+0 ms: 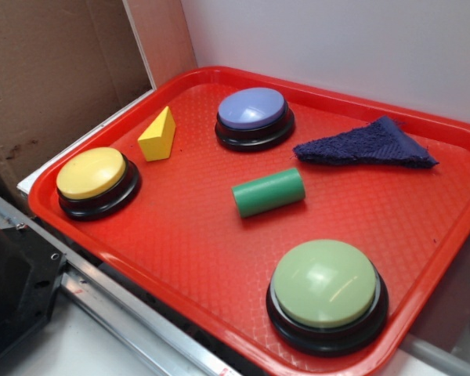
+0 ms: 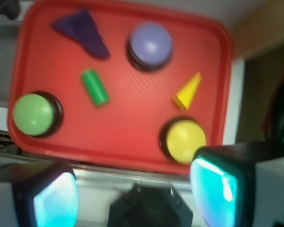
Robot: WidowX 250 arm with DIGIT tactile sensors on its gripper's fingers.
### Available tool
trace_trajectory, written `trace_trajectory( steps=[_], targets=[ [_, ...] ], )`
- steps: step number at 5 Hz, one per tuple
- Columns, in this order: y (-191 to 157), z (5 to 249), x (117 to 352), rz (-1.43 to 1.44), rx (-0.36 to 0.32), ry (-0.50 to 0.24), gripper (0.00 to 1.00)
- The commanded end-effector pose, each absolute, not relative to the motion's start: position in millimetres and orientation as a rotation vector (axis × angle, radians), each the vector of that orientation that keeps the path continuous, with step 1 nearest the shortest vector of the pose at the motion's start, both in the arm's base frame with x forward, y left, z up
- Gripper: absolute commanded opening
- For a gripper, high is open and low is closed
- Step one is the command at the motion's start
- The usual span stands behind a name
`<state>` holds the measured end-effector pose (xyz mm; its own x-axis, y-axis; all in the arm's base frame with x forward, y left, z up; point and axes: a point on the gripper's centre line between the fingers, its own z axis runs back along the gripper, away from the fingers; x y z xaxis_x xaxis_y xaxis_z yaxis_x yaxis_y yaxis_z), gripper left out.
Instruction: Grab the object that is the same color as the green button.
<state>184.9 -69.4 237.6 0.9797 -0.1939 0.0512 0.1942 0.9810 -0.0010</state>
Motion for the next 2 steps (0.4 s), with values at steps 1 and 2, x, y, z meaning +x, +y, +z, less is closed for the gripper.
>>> trace_trajectory(
  steps=[1,2],
  targets=[
    [-152,237,215,-0.430,0.008,-0.068,1.00],
    [-177,205,211,-0.496,0.014,-0.005,1.00]
  ],
)
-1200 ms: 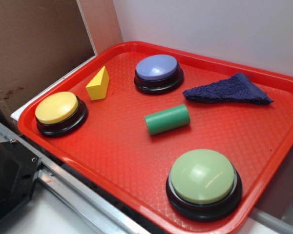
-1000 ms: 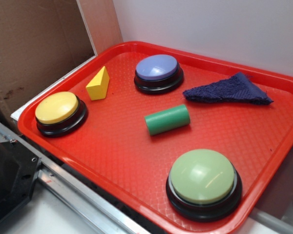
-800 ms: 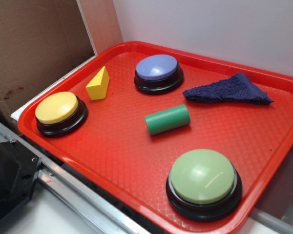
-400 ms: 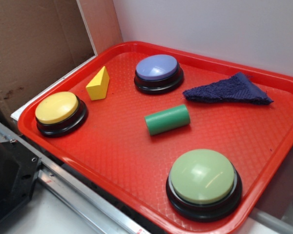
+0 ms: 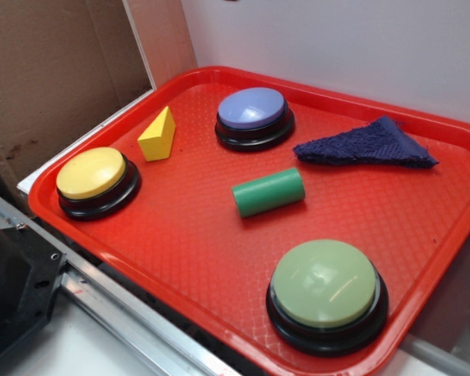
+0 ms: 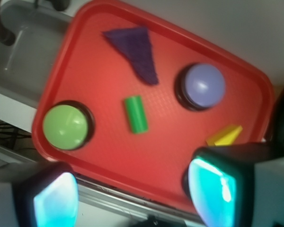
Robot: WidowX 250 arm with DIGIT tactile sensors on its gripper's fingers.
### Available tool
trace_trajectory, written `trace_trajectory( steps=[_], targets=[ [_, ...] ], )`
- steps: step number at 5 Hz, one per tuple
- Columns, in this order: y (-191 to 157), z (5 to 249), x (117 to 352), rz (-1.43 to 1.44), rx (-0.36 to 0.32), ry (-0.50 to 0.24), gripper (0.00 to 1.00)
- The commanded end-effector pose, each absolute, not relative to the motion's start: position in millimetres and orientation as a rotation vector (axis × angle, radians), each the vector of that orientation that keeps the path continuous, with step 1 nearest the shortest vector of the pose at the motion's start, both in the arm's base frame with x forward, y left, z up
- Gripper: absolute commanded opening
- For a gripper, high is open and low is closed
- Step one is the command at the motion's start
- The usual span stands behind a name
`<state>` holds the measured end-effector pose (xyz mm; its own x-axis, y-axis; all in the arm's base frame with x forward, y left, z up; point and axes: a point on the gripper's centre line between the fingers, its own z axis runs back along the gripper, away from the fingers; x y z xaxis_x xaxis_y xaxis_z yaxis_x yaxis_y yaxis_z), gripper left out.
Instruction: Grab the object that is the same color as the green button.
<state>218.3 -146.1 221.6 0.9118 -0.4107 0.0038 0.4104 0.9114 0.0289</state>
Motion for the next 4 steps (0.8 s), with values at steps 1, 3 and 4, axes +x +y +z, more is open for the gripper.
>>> trace_trajectory(
  steps=[1,3,4],
  targets=[
    [-177,205,211,-0.496,0.014,-0.005,1.00],
    [-175,196,191,-0.523,0.050,-0.015,1.00],
    [-142,168,200,-0.517,0.041,0.035,1.00]
  ],
)
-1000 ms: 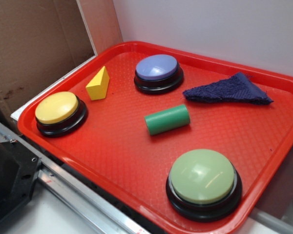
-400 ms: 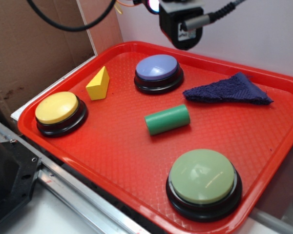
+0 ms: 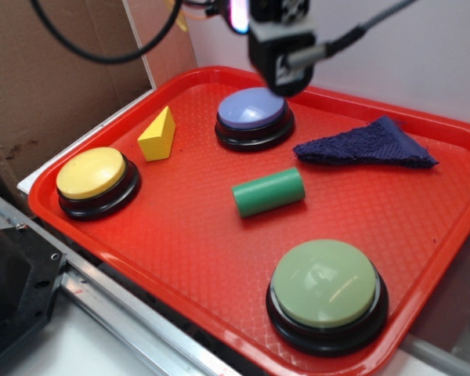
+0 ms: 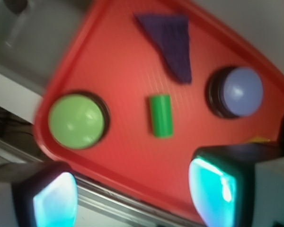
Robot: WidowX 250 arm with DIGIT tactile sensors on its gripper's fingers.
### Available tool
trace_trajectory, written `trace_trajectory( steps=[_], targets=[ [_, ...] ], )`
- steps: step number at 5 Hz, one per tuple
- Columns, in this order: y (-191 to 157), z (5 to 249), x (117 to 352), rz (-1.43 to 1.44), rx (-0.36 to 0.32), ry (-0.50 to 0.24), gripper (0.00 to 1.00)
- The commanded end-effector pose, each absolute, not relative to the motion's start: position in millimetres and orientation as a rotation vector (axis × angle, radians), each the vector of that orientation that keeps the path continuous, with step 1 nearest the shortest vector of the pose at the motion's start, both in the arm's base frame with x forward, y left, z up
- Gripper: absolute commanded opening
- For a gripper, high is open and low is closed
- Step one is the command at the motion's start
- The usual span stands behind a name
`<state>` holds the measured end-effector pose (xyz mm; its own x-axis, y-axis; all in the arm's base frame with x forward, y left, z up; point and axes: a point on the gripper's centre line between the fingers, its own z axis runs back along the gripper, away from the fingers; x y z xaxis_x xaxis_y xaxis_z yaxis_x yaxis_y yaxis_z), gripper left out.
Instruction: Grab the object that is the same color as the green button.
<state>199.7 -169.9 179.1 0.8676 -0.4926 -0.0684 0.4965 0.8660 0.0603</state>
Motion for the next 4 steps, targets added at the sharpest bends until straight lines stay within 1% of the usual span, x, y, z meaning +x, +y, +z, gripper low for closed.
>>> trace_trajectory(
  steps=[1,2,3,4],
  targets=[
    [-117,155,199,-0.483,0.077,0.084,1.00],
    [-81,128,204,-0.448,0.042,0.148,1.00],
    [-78,95,215,-0.487,0.048,0.232,1.00],
    [-91,62,224,-0.531,0.023,0.290,1.00]
  ],
)
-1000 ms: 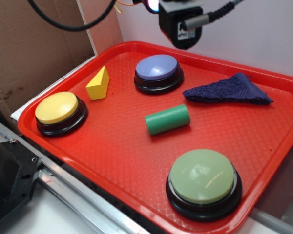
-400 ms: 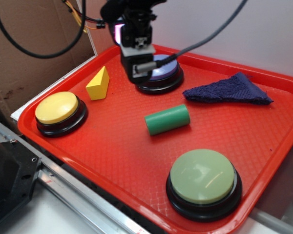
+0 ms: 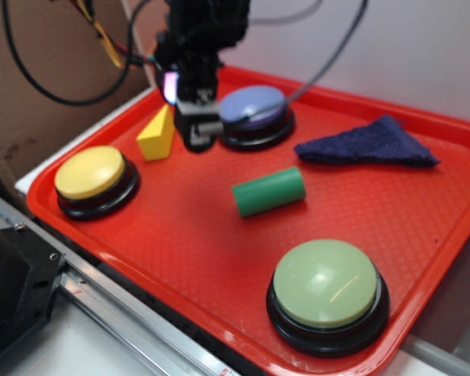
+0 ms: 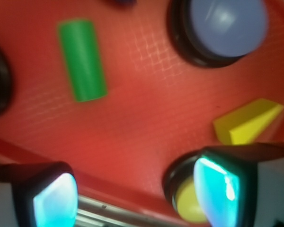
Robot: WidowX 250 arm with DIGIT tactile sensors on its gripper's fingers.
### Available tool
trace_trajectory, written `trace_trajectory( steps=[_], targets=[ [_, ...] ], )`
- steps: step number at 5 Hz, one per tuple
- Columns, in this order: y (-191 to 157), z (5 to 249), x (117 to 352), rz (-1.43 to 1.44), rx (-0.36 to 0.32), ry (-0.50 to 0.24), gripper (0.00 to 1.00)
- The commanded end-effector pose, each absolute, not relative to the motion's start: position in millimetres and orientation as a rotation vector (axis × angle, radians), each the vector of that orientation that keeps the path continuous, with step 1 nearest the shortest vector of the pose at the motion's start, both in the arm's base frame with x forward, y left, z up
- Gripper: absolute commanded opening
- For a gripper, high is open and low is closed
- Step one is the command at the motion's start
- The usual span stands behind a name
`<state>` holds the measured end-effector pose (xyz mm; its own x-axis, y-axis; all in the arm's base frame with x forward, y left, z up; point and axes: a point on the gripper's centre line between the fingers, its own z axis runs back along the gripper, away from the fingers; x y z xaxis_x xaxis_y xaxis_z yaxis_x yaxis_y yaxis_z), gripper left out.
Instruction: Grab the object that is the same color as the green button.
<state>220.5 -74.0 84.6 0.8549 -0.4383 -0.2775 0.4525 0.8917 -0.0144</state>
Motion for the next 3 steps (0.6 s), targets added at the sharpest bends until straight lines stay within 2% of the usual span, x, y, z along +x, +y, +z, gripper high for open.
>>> trace_trajectory(
  steps=[1,3],
  targets=[
    [-98,43,230,-0.552,0.006,0.311,1.00],
    [-116,32,236,-0.583,-0.004,0.313,1.00]
  ],
)
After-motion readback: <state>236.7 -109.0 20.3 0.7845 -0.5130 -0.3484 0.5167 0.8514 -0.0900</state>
